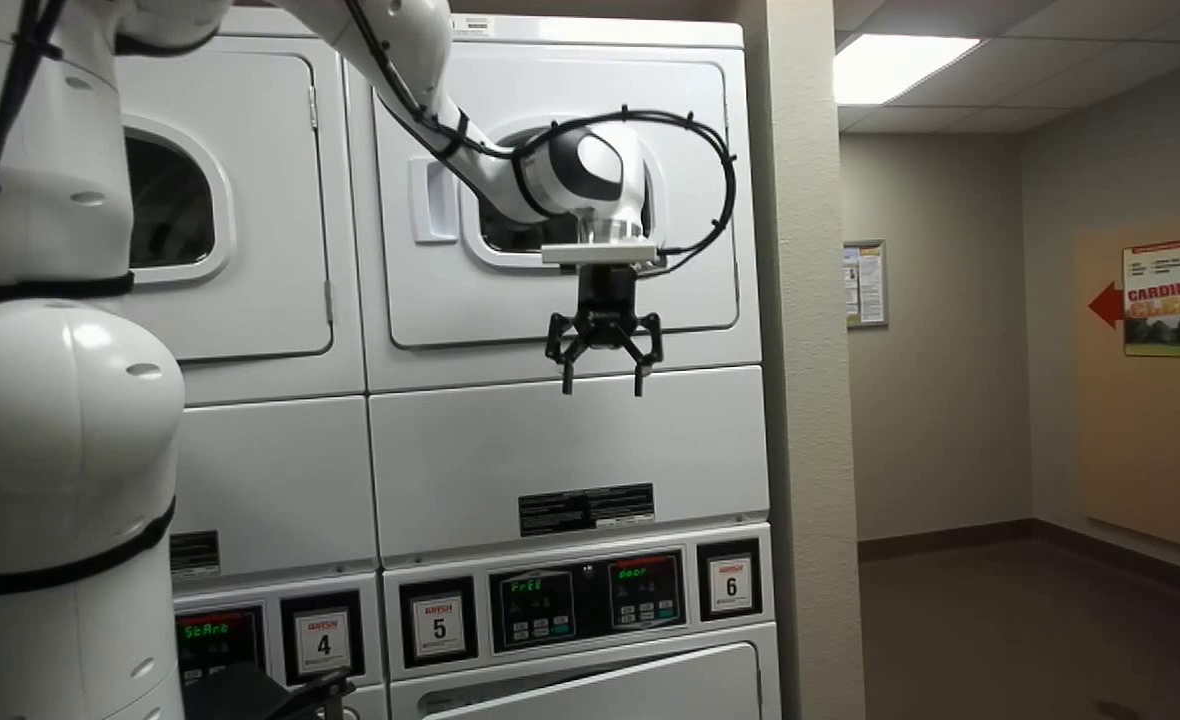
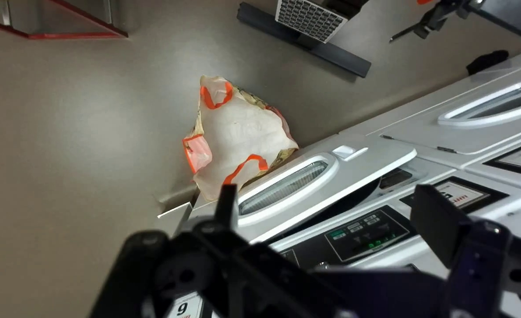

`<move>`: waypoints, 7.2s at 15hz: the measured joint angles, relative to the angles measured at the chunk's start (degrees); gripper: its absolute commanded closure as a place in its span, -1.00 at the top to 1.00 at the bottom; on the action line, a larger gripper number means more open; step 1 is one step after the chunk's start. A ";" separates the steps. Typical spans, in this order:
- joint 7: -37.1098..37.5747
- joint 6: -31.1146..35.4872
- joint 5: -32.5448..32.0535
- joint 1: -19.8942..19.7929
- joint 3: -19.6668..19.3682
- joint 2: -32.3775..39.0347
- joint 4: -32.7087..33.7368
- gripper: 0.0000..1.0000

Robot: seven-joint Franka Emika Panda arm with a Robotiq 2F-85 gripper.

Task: Press the button near the number 5 on the machine

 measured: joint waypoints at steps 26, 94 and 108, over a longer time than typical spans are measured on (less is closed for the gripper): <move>-9.88 47.45 1.71 -1.22 11.20 23.17 -22.98 1.00; 11.53 91.19 -18.66 -5.57 20.01 54.70 -8.17 -1.00; 11.53 91.20 -25.44 -15.74 26.07 57.47 -7.68 -1.00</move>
